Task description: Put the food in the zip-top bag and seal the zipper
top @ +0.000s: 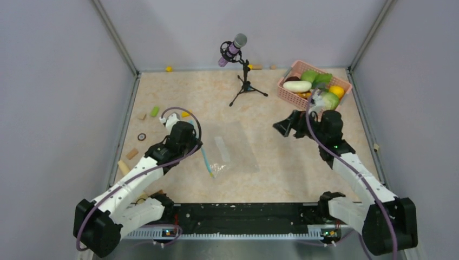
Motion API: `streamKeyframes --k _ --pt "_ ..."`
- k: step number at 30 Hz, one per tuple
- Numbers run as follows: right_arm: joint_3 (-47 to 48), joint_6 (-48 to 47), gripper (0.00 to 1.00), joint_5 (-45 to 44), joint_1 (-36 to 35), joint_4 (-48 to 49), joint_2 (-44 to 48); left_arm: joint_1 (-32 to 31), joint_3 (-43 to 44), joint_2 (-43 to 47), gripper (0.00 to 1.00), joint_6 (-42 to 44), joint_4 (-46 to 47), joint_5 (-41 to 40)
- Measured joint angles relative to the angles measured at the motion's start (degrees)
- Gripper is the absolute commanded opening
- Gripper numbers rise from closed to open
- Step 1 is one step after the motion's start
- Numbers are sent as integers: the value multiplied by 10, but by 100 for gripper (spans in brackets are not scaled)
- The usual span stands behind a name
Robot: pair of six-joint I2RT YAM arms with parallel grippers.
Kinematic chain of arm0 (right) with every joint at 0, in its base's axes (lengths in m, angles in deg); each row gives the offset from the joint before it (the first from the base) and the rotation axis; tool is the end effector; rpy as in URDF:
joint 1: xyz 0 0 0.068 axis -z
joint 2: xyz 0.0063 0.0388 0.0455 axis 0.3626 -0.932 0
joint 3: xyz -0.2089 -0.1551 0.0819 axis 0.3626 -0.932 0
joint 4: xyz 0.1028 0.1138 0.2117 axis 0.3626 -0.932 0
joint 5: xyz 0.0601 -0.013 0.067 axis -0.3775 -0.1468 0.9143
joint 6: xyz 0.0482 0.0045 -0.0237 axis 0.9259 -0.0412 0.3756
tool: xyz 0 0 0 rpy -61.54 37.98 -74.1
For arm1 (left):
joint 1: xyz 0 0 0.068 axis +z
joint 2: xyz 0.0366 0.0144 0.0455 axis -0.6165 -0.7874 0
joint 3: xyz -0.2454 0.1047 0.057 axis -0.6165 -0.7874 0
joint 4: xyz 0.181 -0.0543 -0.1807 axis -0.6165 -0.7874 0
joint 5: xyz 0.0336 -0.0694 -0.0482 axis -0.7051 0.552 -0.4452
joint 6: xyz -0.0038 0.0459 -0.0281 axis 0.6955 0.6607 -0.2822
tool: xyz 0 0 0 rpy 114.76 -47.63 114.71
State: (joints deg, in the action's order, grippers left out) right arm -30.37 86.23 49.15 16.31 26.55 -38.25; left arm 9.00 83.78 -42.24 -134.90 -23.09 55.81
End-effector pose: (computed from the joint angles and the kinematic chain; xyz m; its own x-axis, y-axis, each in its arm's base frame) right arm 0.2188 0.0352 0.2497 -0.5157 0.3804 -0.7677 -0.2997 0.7593 0.5776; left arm 0.1755 -0.0865 0.2337 -0.5889 -0.5947 -0.5473 -0.3553 0.7987 -0.4856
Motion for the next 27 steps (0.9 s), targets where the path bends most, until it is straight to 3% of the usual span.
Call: streamKeyframes --k 7,11,19,27 --pt "48 -81 93 39 -203 34 -56 -47 119 -90 0 -11 0 -19" --pt "50 -88 89 33 -300 110 -98 -68 177 -150 0 -40 -27 -36" --pt "50 -54 83 -7 -386 224 -213 -110 279 -229 0 -130 -118 -89" --pt "51 -76 79 -77 -423 247 -237 -127 295 -250 0 -187 -149 -93"
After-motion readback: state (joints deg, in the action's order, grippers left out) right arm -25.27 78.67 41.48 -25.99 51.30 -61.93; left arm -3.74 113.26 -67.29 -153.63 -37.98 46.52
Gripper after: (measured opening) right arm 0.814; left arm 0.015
